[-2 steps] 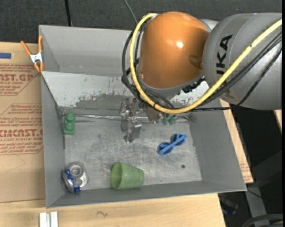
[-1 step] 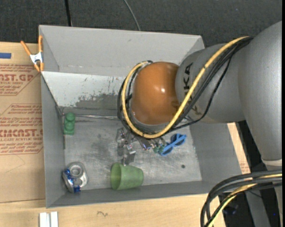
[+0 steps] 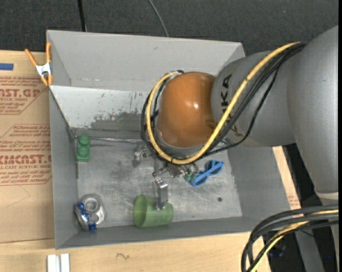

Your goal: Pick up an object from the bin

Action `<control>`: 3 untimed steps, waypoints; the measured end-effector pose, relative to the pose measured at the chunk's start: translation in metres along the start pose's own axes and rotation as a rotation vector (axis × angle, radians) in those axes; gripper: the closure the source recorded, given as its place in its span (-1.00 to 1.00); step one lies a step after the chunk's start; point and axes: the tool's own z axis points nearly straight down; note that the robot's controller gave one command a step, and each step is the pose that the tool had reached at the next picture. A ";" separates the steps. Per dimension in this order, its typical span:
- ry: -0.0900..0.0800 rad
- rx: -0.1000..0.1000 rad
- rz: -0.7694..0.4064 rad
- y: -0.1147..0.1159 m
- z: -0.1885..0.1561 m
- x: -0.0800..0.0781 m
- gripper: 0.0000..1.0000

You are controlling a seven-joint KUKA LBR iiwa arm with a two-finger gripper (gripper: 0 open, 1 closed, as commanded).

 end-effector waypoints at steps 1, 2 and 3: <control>0.003 0.001 -0.429 -0.003 0.057 0.033 -1.00; 0.001 0.000 -0.427 -0.002 0.057 0.032 1.00; -0.006 0.003 -0.552 -0.013 -0.090 0.025 1.00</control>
Offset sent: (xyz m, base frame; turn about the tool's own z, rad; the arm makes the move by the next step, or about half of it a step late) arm -0.0303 -0.0132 -0.0570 -0.4286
